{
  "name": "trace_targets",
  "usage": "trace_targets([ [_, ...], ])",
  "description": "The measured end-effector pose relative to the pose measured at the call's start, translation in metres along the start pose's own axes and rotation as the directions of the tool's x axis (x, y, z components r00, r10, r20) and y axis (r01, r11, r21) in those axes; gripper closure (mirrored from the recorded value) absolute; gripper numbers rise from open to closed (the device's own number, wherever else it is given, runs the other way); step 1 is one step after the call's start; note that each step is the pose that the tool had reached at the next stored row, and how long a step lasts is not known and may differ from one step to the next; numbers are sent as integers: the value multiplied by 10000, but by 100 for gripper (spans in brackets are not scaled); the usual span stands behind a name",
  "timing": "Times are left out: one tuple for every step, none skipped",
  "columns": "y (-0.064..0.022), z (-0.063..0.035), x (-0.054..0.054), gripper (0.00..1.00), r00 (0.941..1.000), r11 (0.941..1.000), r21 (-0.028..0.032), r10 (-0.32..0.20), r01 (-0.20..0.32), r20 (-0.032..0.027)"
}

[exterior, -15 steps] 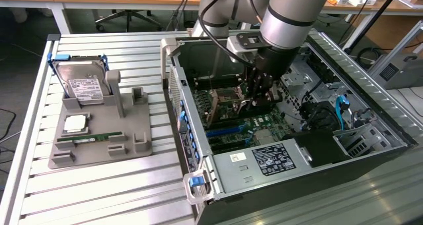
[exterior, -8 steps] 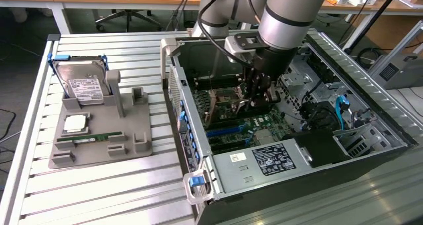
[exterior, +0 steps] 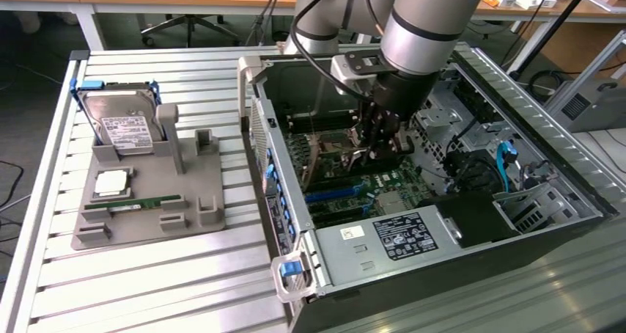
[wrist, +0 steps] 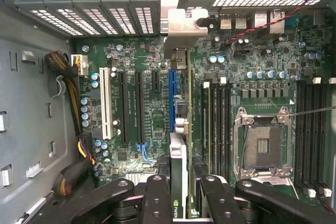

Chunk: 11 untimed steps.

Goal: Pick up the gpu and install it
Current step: 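Insert the gpu into the slot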

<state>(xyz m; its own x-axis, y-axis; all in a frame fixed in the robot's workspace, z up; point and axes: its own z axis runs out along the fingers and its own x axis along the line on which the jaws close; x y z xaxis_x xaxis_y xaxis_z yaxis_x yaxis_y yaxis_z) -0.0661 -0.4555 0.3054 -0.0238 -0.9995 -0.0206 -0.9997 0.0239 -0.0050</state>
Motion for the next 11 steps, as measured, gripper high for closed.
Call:
trace_targets([
  [7, 0, 1, 73, 10000, 10000, -1, -1, 1, 0],
  [13, 1, 1, 73, 10000, 10000, 0, -1, 1, 0],
  [21, 1, 2, 73, 10000, 10000, -1, -1, 1, -1],
  [35, 2, 3, 73, 10000, 10000, 0, -1, 1, 1],
  [40, 2, 2, 73, 10000, 10000, 0, -1, 1, 0],
  [44, 3, 3, 73, 10000, 10000, 0, -1, 1, 0],
  [48, 3, 4, 73, 10000, 10000, 0, -1, 1, 0],
  [53, 3, 6, 73, 10000, 10000, 0, -1, 1, 0],
  [55, 3, 8, 73, 10000, 10000, 0, -2, 2, 0],
  [57, 4, 9, 73, 10000, 10000, 0, -2, 2, 0],
  [62, 4, 14, 73, 10000, 10000, 0, -1, 1, -1],
])
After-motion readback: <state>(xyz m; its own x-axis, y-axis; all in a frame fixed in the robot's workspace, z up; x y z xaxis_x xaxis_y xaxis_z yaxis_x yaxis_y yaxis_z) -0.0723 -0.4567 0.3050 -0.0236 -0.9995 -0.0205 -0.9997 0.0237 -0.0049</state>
